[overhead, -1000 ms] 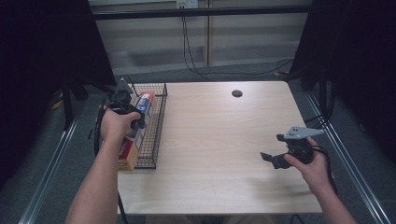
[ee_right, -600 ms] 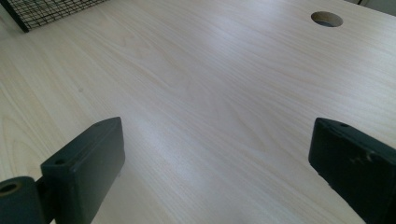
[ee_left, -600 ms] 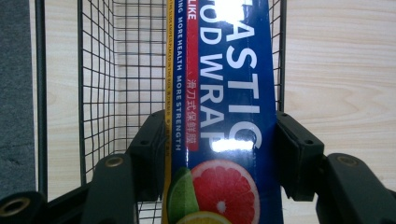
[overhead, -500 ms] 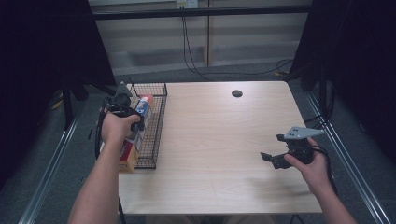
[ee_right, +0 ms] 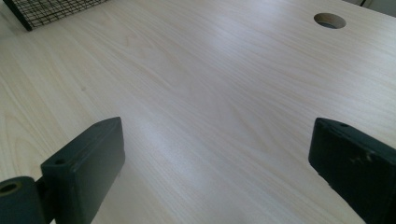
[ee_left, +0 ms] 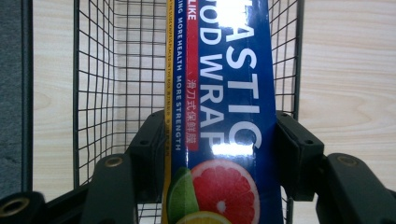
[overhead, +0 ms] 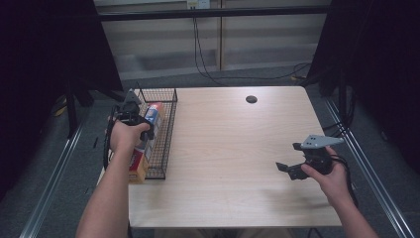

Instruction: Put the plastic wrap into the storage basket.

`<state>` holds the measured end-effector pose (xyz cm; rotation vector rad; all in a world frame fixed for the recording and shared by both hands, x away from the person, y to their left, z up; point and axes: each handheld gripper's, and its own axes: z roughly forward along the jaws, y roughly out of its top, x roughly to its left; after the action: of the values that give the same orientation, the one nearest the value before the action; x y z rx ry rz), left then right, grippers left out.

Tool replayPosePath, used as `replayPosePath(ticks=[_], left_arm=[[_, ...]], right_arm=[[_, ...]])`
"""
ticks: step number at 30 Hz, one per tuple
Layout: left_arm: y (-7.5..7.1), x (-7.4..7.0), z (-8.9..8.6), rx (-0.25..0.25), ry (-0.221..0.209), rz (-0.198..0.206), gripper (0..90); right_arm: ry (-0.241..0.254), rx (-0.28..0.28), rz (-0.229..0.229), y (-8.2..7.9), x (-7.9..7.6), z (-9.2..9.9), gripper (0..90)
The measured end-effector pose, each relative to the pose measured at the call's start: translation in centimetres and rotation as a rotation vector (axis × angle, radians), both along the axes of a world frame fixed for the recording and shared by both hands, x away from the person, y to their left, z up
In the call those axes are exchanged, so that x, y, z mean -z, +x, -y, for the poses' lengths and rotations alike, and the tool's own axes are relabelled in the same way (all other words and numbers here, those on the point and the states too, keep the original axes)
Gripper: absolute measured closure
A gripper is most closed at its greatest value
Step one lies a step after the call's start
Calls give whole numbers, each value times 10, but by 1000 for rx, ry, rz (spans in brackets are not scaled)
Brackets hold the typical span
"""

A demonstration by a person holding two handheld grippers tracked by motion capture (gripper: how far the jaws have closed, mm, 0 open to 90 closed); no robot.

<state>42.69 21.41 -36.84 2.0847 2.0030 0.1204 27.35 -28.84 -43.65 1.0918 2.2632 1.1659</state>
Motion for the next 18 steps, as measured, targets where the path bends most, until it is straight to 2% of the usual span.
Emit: replayPosePath(ticks=[6,10,18], left_arm=[[1,8,-2,-2,7,-6,437],[2,9,-4,-1,5,-20,436],[2,12,-4,-6,10,-23,435]], right_arm=[[-6,1,-1,1,1,-1,34],[-7,-4,-1,2,2,-2,35],[-6,-6,-6,2,2,-3,35]])
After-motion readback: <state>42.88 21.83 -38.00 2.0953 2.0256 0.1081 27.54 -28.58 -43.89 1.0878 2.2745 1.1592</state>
